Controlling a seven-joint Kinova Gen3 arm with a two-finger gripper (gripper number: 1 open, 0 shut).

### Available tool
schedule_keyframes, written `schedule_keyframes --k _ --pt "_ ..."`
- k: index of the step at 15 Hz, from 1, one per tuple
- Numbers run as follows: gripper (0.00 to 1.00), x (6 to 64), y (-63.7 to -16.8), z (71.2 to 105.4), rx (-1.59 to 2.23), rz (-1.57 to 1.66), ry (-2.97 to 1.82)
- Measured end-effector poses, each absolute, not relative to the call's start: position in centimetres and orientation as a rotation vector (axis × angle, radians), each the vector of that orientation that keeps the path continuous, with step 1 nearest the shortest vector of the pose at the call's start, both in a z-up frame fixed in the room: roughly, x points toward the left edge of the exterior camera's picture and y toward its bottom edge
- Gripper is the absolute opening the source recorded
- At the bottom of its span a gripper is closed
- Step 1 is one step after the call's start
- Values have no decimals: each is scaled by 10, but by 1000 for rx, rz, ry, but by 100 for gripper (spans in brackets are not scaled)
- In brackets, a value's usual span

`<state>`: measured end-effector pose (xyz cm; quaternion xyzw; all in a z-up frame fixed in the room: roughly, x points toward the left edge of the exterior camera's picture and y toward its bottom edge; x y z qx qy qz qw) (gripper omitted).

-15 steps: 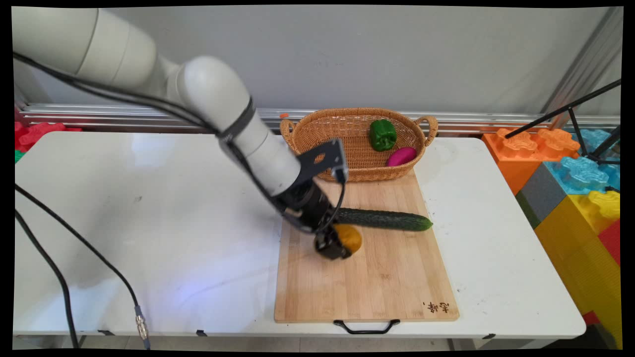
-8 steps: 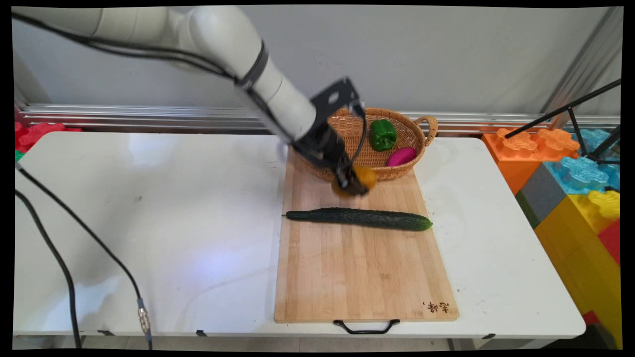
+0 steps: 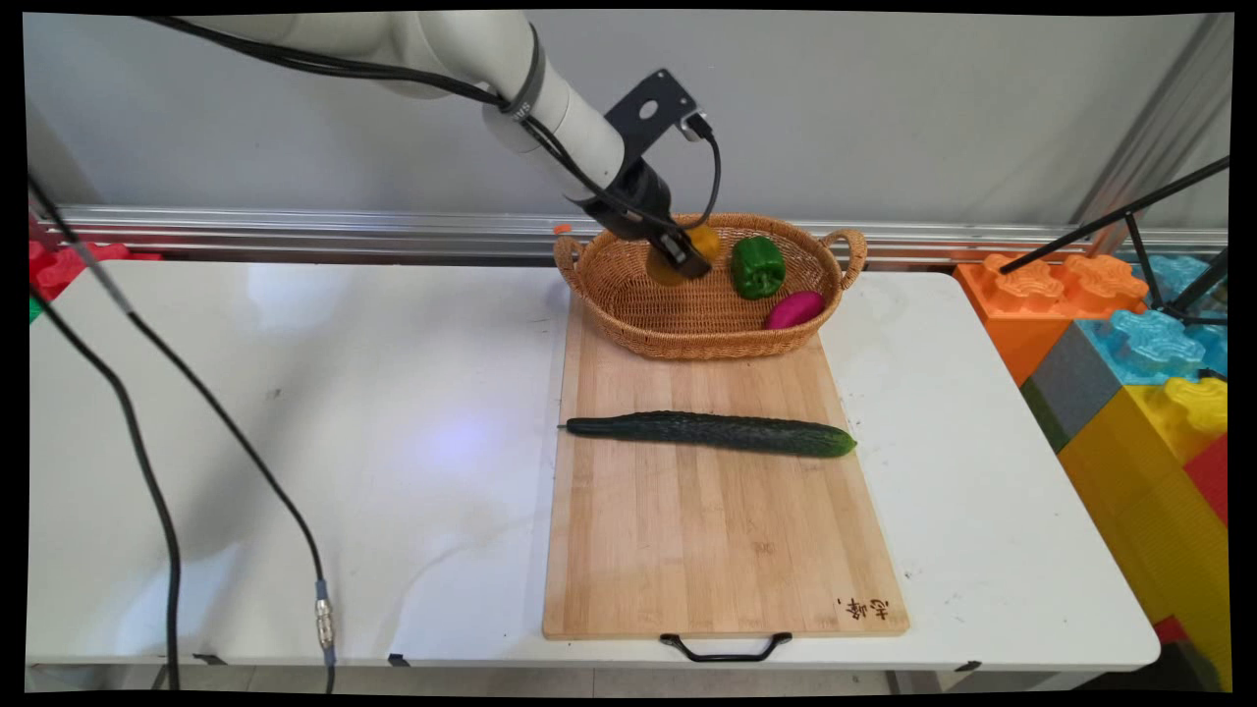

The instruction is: Place the picked object in the vegetable basket

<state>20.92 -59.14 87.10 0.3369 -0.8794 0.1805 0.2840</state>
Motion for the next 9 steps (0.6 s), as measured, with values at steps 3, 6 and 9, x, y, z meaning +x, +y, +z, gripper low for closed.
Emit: schedule_keyframes --k 3,6,9 --pt "0 219 -615 850 980 518 -2339" --pt "0 225 -628 831 1037 530 -2340" --pt "0 233 -642 805 1109 530 -2345"
